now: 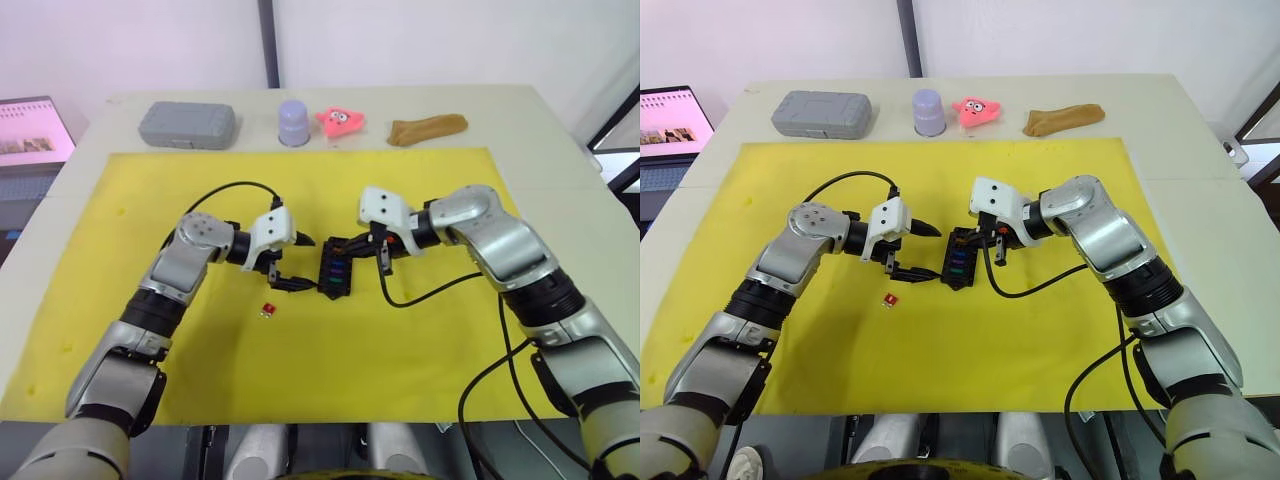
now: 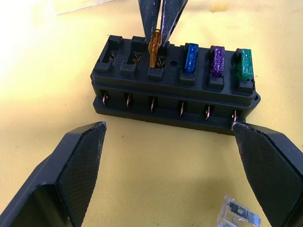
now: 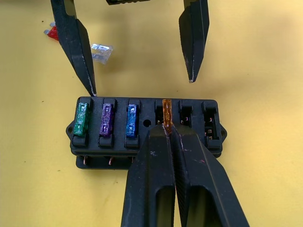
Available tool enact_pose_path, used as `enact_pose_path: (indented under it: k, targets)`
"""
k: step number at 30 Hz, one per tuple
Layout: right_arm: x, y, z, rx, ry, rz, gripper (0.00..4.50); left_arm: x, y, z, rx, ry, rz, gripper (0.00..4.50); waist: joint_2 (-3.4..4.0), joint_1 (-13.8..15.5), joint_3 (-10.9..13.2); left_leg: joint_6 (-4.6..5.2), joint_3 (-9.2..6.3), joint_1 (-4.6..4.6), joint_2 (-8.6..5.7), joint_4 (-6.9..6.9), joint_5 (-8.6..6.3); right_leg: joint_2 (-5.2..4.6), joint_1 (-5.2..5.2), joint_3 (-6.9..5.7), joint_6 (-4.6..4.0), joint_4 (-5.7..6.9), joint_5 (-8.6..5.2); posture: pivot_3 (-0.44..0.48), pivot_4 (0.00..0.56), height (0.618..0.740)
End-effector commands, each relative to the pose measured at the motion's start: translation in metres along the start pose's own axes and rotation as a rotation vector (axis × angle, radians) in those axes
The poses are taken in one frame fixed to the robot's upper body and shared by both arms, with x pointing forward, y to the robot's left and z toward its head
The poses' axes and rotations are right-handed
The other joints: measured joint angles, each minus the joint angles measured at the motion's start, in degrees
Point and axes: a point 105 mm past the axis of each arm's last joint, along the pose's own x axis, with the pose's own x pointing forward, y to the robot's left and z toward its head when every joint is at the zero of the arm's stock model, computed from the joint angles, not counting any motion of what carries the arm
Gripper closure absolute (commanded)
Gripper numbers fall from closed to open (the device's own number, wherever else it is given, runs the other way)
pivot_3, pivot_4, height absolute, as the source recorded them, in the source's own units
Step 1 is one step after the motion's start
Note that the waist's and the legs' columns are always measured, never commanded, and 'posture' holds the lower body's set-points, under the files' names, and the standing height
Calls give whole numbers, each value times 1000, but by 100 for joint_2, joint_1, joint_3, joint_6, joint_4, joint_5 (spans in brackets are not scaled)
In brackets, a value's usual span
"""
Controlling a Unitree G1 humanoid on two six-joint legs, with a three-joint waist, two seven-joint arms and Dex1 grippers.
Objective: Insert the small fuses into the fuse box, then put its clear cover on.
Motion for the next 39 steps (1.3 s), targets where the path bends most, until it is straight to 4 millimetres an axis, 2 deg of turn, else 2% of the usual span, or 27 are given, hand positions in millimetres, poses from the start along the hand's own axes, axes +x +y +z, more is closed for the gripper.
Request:
enact_pose_path:
  k: [1, 11, 20, 39]
  targets:
    - [-11, -5, 21, -70, -39, -24, 4500, -3, 3, 12, 40, -15, 9, 33, 0, -1, 0, 0, 0, 0, 0, 0, 0, 0, 0, 0, 0, 0, 0, 0, 150, 740]
    - [-13, -6, 23, -78, -35, -21, 4500, -2, 2, 11, 40, -14, 9, 33, 0, 1, 0, 0, 0, 0, 0, 0, 0, 0, 0, 0, 0, 0, 0, 0, 150, 740]
    - [-9, -3, 11, -87, 14, -9, 4500, -1, 1, 13, 42, -18, 9, 33, 0, 1, 0, 0, 0, 0, 0, 0, 0, 0, 0, 0, 0, 0, 0, 0, 150, 740]
    - [0, -2, 4, -97, 66, 6, 4500, -1, 1, 15, 41, -23, 14, 33, 0, -1, 0, 0, 0, 0, 0, 0, 0, 0, 0, 0, 0, 0, 0, 0, 150, 740]
